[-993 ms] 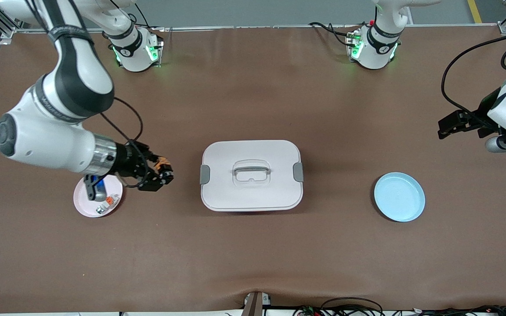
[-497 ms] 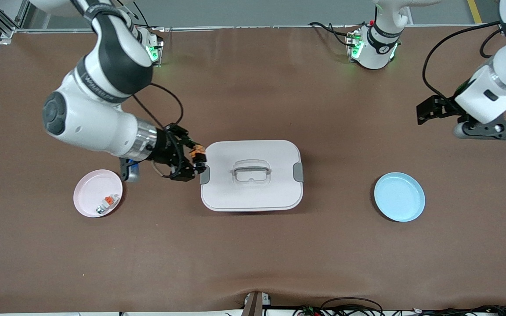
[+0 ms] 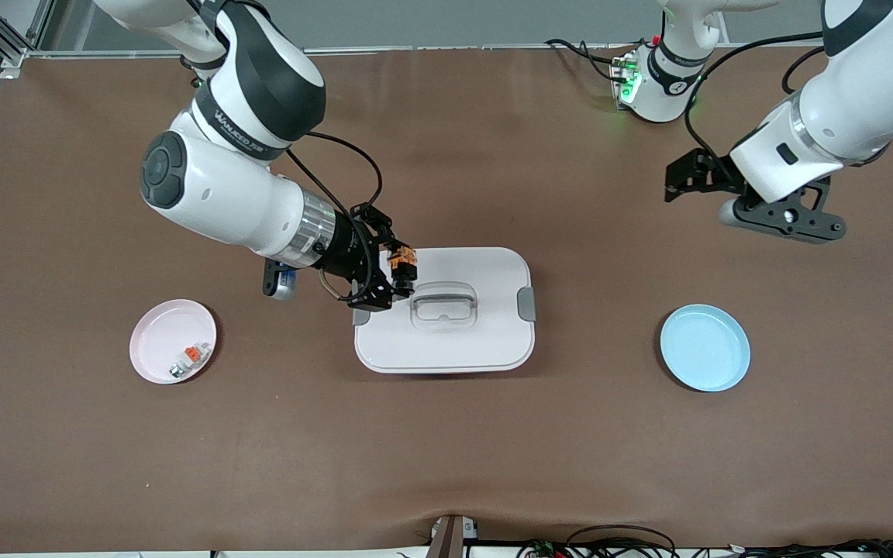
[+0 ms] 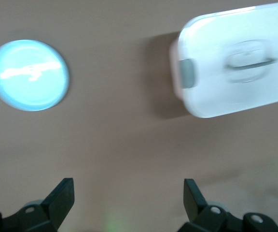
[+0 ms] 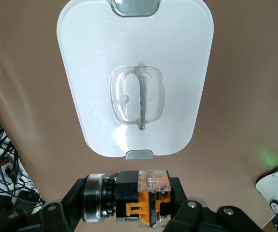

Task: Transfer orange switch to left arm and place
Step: 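Lift the switch over the box with the right gripper while the left gripper approaches, then grasp the switch with the left gripper beside the right gripper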

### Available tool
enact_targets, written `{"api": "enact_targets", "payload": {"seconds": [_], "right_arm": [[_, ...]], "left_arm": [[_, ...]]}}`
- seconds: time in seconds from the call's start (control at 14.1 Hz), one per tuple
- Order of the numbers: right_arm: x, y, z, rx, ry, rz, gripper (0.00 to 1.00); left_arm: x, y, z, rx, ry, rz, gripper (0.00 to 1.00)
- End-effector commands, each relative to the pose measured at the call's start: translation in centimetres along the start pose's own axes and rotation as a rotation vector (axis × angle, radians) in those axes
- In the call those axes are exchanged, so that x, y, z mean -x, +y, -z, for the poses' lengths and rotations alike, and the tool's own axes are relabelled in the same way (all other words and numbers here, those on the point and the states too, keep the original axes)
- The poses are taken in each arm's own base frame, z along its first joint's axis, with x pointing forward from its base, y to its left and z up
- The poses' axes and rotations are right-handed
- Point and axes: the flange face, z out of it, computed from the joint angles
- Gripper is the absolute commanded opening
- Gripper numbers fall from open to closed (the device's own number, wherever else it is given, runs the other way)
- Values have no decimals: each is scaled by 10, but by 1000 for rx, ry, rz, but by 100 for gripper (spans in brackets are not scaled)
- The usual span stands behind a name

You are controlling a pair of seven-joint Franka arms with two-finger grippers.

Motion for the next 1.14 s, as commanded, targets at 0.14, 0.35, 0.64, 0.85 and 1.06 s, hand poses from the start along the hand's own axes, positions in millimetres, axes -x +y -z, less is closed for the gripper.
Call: {"api": "enact_targets", "payload": {"seconds": [0.14,0.35,0.64,0.85,1.06], "right_arm": [[24,2,2,-19,-67,-85,0],[36,6,7,-27,-83,-96,0],[47,12,6,-26,-86,-102,0],[53,14,3,-38,-95,-97,0],[52,13,0,-44,-97,-97,0]], "left_arm": [[-35,27,-30,215,55,-19,100],[-64,39,-65,339,71,1,100],[-84,59,-66,480,98,17,100],[-89,82,-59,516,159,-3,100],[-91,101,-62,519,205,-97,100]]}}
